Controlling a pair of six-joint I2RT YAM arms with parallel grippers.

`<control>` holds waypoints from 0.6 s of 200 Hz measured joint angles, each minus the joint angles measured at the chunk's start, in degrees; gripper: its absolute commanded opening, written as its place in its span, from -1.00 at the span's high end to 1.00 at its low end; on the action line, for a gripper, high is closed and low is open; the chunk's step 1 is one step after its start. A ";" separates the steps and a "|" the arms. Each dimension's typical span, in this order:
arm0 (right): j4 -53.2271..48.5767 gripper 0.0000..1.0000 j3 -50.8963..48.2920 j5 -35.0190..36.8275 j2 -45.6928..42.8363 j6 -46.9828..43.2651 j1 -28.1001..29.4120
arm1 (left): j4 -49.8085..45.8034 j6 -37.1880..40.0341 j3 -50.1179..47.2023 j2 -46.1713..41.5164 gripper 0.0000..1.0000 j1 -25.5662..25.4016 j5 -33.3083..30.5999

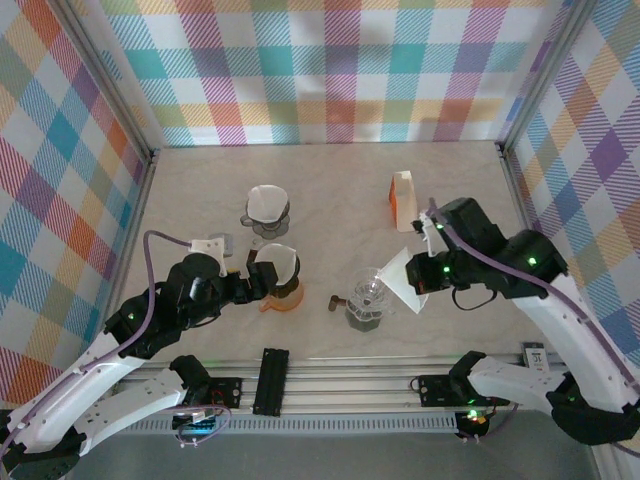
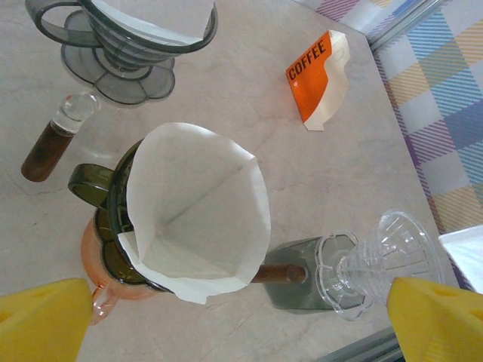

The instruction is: Place the coffee filter in the dripper

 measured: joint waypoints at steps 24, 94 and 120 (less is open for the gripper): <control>-2.14 1.00 2.56 0.46 3.74 0.07 2.78 | 0.50 0.00 0.00 0.07 -1.00 0.00 0.57; -3.08 1.00 5.66 1.05 13.99 -0.48 5.75 | 2.54 0.02 -0.02 0.44 -1.00 0.00 2.69; -2.12 1.00 5.68 0.83 16.72 -0.63 5.75 | 2.73 0.17 0.00 0.59 -1.00 0.00 3.32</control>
